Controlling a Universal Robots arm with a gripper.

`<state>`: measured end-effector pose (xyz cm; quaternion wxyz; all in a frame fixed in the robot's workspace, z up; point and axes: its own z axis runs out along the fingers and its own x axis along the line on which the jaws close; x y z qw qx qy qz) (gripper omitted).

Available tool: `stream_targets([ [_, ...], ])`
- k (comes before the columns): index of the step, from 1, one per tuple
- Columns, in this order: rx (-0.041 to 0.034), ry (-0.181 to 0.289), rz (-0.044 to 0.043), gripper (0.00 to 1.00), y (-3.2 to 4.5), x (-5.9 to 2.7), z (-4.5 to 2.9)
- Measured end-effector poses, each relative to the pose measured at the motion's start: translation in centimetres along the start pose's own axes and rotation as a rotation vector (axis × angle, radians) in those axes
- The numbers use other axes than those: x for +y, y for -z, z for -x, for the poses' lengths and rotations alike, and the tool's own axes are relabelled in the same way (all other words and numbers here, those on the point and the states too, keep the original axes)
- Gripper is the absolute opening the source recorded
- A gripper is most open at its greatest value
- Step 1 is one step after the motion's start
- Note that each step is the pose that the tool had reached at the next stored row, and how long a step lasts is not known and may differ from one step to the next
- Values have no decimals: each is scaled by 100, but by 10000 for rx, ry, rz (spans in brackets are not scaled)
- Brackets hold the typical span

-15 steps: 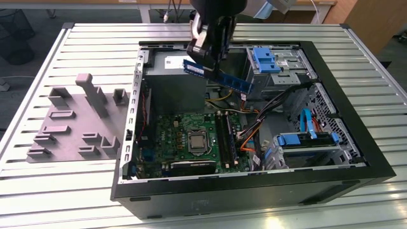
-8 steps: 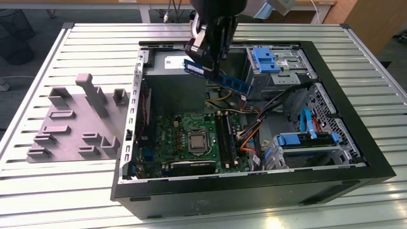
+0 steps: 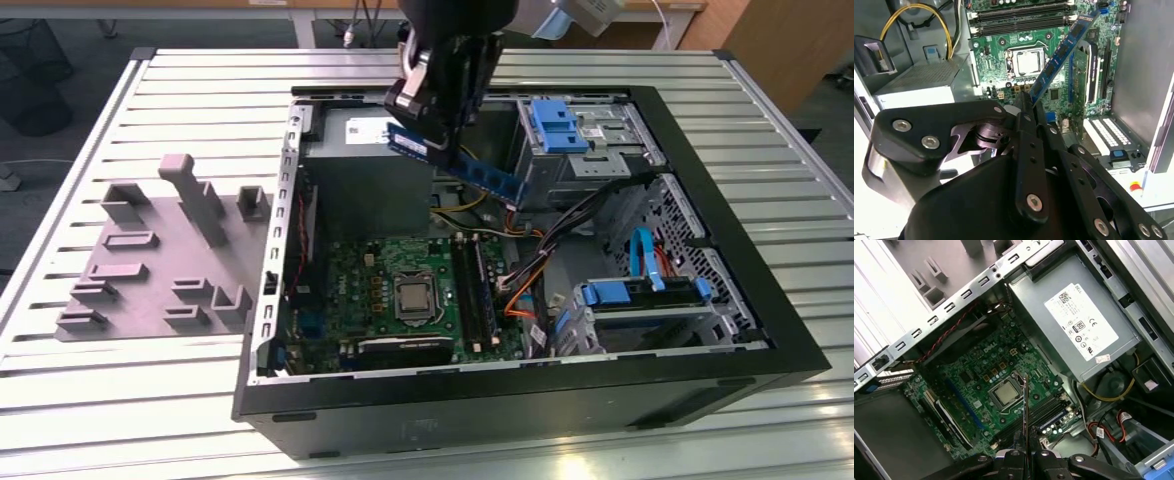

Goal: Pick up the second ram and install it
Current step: 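Insert the second ram into the second slot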

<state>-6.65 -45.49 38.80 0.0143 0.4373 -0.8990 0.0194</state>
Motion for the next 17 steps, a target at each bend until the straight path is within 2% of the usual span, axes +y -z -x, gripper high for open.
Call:
stream_targets([
  [8, 50, -743, 6, 14, -3, 0, 0],
  [17, 122, -2051, 30, 14, -9, 0, 0],
])
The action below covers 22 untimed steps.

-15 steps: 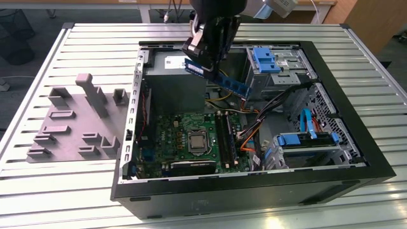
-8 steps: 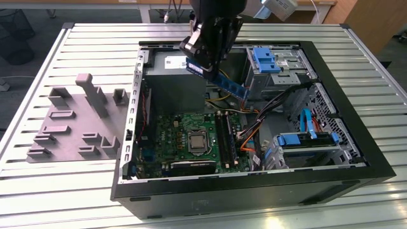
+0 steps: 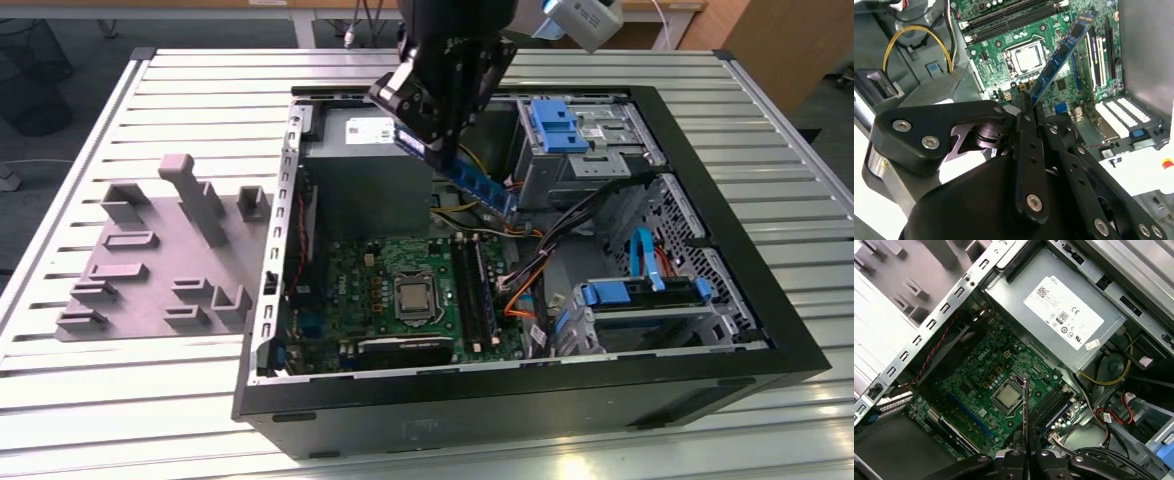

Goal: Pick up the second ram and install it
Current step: 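Insert the second ram into the second slot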

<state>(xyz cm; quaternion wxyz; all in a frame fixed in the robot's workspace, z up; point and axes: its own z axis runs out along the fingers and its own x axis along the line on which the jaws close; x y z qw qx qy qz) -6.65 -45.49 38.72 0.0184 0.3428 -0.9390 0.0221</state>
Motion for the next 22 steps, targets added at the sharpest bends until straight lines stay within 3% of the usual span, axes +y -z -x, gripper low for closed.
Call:
stream_targets([
  [14, 105, -2311, 69, 14, -16, 0, 1],
  [22, 61, -3355, 61, 14, -35, 1, 2],
])
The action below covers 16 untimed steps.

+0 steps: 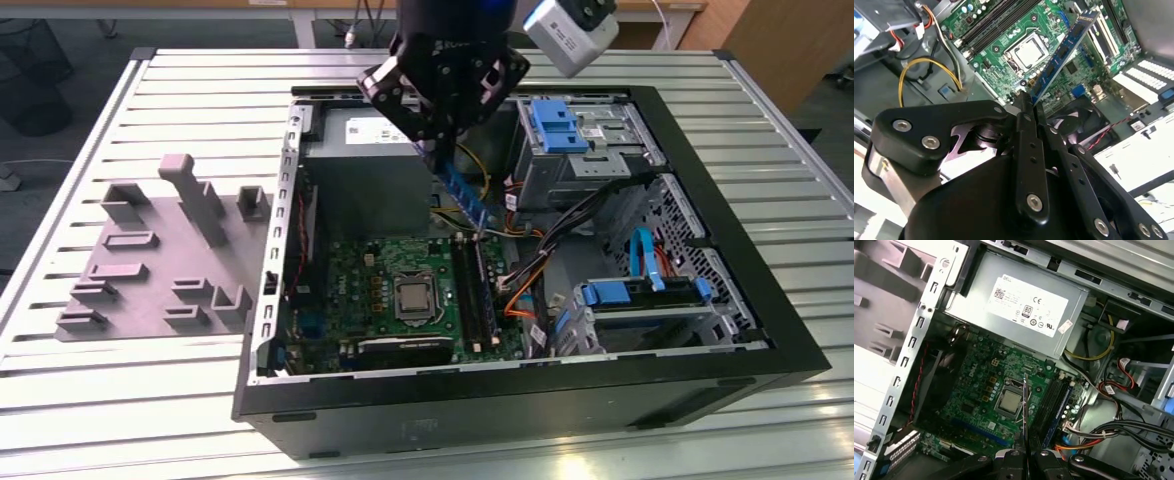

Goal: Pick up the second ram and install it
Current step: 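Insert the second ram into the second slot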

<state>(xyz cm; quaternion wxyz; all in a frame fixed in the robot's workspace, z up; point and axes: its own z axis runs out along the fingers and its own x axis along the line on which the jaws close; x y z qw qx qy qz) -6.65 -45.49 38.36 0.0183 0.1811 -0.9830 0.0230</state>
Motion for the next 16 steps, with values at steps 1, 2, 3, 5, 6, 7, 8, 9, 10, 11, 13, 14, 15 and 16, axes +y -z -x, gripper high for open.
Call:
stream_targets([
  [1, -15, -118, -1, 14, -5, 0, 0],
  [2, -31, -255, -4, 14, -9, 0, 0],
  [3, -45, -378, -6, 14, -13, 0, 1],
  [5, -67, -648, -8, 14, -20, 1, 1],
  [6, -74, -791, -8, 14, -24, 1, 1],
  [7, -76, -954, -3, 14, -29, 1, 1],
  [8, -75, -1135, 1, 14, -33, 2, 1],
  [9, -74, -1297, 5, 14, -36, 2, 1],
  [10, -75, -1451, 8, 14, -40, 2, 1],
  [11, -80, -1599, 10, 14, -44, 2, 2],
  [13, -116, -1861, 6, 14, -56, 2, 2],
  [14, -140, -1995, 1, 14, -63, 2, 3],
  [15, -163, -2119, -4, 14, -68, 3, 3],
  [16, -183, -2243, -7, 14, -74, 3, 3],
])
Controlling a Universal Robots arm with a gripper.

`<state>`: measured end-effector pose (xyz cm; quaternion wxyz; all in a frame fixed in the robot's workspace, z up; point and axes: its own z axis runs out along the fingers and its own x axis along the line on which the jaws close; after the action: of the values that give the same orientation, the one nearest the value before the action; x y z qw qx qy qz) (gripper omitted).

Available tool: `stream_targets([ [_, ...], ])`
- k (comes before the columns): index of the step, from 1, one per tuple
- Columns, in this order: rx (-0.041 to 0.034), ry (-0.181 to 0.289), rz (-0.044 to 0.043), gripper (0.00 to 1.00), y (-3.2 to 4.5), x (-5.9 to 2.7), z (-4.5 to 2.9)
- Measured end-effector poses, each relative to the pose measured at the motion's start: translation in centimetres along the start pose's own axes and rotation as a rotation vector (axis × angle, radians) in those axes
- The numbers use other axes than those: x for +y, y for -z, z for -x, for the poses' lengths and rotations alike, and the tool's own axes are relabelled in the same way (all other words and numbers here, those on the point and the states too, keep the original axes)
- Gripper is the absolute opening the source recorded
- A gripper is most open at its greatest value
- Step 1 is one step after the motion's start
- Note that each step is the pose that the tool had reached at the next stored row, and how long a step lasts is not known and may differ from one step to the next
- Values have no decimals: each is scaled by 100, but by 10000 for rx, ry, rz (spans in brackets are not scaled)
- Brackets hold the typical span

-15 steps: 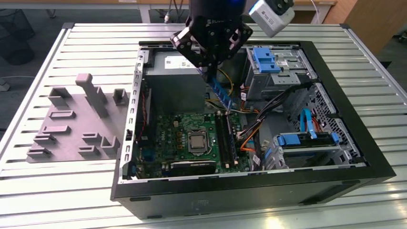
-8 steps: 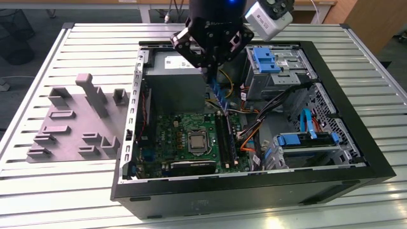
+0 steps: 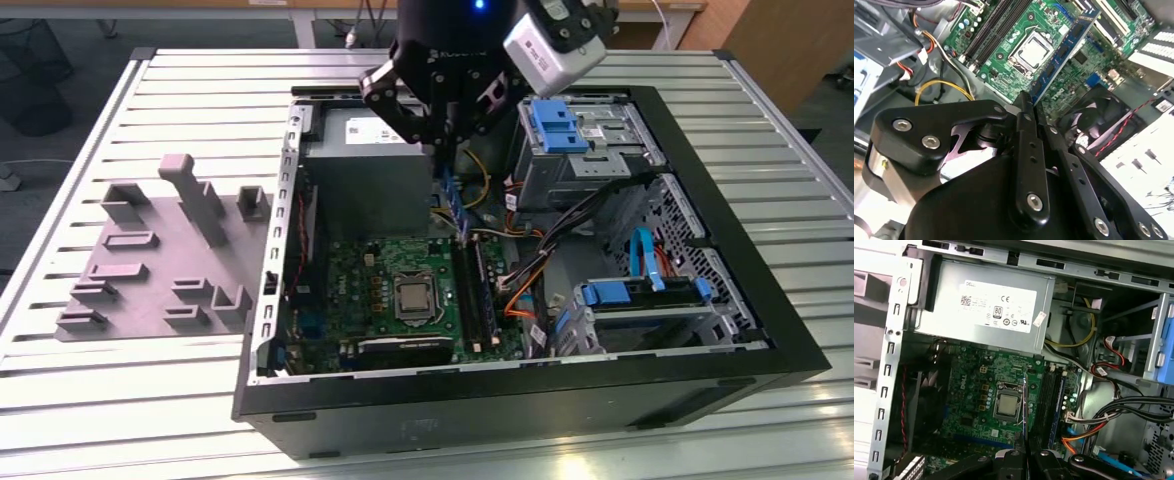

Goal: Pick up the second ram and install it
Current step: 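Insert the second ram into the second slot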

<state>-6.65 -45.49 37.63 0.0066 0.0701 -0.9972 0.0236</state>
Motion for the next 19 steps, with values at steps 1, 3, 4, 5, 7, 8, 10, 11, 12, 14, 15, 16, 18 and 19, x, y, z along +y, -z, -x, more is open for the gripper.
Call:
stream_targets([
  [1, -5, -125, 1, 14, -6, 0, 0],
  [3, 1, -387, 4, 14, -17, 1, 0],
  [4, 9, -550, 9, 14, -23, 1, 0],
  [5, 15, -688, 16, 14, -28, 1, 0],
  [7, 25, -946, 42, 14, -39, 2, 0],
  [8, 30, -1073, 63, 14, -44, 2, 0],
  [10, 38, -1345, 87, 14, -57, 3, 1],
  [11, 43, -1475, 89, 14, -62, 3, 1],
  [12, 46, -1580, 89, 14, -64, 3, 1],
  [14, 46, -1608, 78, 14, -65, 3, 1],
  [15, 46, -1609, 77, 14, -65, 3, 1],
  [16, 45, -1609, 77, 14, -65, 3, 1],
  [18, 36, -1610, 77, 14, -69, 3, 2],
  [19, 25, -1602, 78, 14, -74, 4, 3],
])
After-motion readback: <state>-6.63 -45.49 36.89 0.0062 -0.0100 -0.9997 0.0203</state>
